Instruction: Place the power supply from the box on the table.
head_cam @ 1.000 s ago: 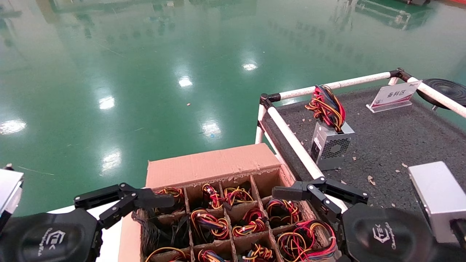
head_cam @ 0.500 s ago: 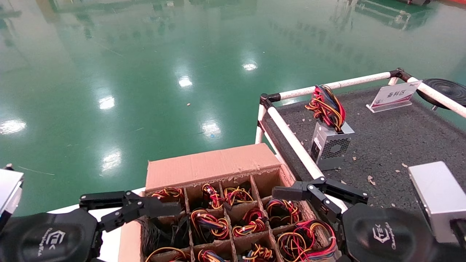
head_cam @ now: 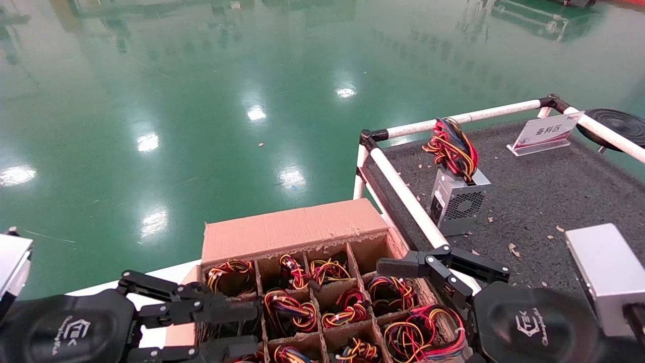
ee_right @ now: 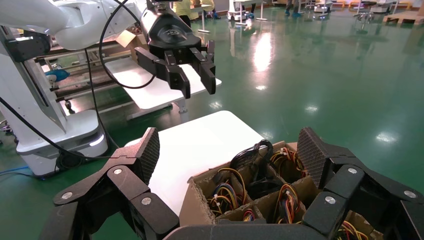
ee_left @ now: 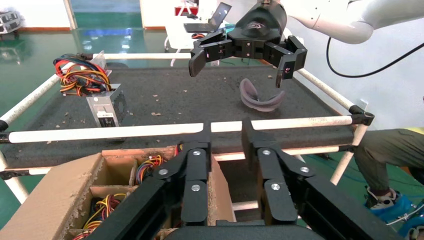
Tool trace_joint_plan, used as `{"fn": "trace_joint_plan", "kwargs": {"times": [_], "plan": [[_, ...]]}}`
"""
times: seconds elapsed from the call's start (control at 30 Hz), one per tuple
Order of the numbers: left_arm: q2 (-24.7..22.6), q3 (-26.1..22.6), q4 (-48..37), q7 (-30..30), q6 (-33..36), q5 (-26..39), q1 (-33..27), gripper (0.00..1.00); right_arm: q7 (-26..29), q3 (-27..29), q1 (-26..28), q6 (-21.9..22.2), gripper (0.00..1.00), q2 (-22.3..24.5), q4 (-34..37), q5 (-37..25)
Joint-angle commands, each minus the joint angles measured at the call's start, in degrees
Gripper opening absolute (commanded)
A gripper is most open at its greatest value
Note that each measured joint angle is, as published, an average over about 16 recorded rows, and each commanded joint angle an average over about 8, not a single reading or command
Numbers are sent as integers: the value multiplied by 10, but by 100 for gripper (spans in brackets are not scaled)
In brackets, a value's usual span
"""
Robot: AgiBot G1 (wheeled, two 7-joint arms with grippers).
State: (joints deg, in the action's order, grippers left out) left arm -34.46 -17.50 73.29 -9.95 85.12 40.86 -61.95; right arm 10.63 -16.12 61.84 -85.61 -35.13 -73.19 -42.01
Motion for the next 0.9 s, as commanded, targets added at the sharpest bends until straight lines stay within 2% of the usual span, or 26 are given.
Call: {"fn": "trace_joint_plan", "kwargs": {"times": [0.03, 0.33, 0.37, 0.4, 0.6, 0.63, 0.67, 0.9], "plan": [[0, 0, 0, 0, 0, 0, 0, 0, 0, 0, 0, 0, 100, 0, 0, 0], [0, 0, 0, 0, 0, 0, 0, 0, 0, 0, 0, 0, 100, 0, 0, 0], [0, 0, 0, 0, 0, 0, 0, 3, 0, 0, 0, 0, 100, 0, 0, 0], [0, 0, 0, 0, 0, 0, 0, 11, 0, 0, 0, 0, 100, 0, 0, 0], [0, 0, 0, 0, 0, 0, 0, 86, 0, 0, -1, 0, 100, 0, 0, -1], [0, 0, 0, 0, 0, 0, 0, 95, 1, -1, -1, 1, 100, 1, 1, -2], [0, 0, 0, 0, 0, 0, 0, 100, 2, -2, -2, 3, 100, 1, 2, -5], [0, 0, 0, 0, 0, 0, 0, 100, 13, -17, -6, 31, 100, 0, 17, -43]]}}
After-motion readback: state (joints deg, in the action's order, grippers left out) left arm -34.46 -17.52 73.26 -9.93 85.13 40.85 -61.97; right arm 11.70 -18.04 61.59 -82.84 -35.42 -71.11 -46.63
